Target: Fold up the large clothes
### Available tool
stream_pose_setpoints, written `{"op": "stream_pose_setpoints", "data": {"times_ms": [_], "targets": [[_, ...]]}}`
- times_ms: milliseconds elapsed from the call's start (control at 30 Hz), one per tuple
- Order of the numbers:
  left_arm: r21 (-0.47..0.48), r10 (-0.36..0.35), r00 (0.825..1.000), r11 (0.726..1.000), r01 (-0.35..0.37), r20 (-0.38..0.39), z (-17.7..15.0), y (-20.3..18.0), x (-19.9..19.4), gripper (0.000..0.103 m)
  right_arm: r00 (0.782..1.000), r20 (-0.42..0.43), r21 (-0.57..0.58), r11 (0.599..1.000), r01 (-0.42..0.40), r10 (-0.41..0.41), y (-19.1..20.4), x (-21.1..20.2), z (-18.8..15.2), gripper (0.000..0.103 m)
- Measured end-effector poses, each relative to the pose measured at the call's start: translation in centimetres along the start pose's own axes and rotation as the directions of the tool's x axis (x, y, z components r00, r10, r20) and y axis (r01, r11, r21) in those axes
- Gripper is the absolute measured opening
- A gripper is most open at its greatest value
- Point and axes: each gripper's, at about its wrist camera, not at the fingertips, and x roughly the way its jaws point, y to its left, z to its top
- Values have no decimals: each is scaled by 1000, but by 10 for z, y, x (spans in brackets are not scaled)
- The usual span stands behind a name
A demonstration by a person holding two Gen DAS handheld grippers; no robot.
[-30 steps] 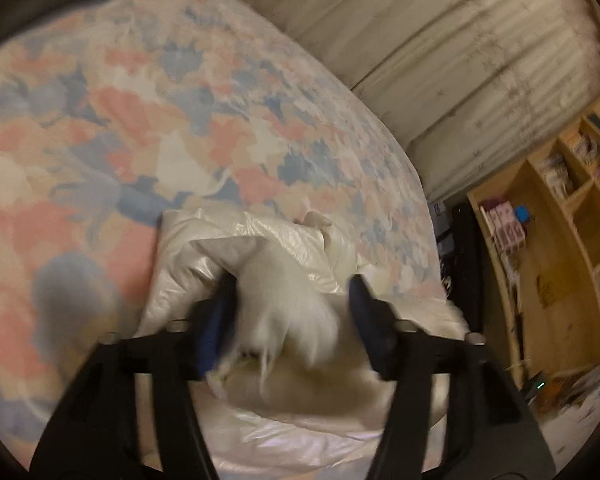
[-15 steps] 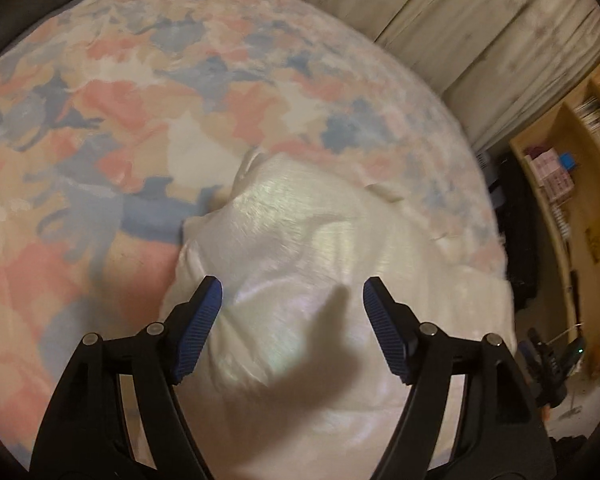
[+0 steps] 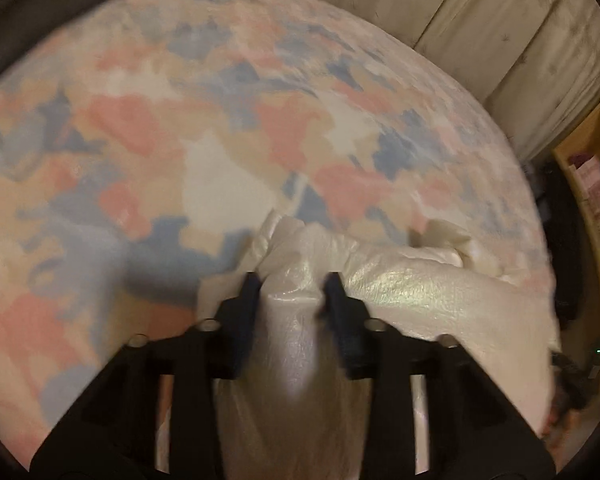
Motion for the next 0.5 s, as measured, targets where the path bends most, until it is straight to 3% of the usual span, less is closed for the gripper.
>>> {"op": "stream_pose_setpoints", "data": {"times_ms": [100,267,400,500], "targets": [[84,107,990,990,-115,92,-2,-22,-3,16,988,121,-27,994,104,-100,10,-6,4,20],[104,321,934,935,-339,155,-12,-40,28,16,957,88,24,961,276,-277,5,33,0,18],[136,400,898,894,-426,182,-18,-48,47,16,946,82,11,949,314,-314,7,57,-2,18],[140,404,896,891,-431,187,-20,-47,51,16,944,80,2,947,322,-321,7,64,-2,19]]}}
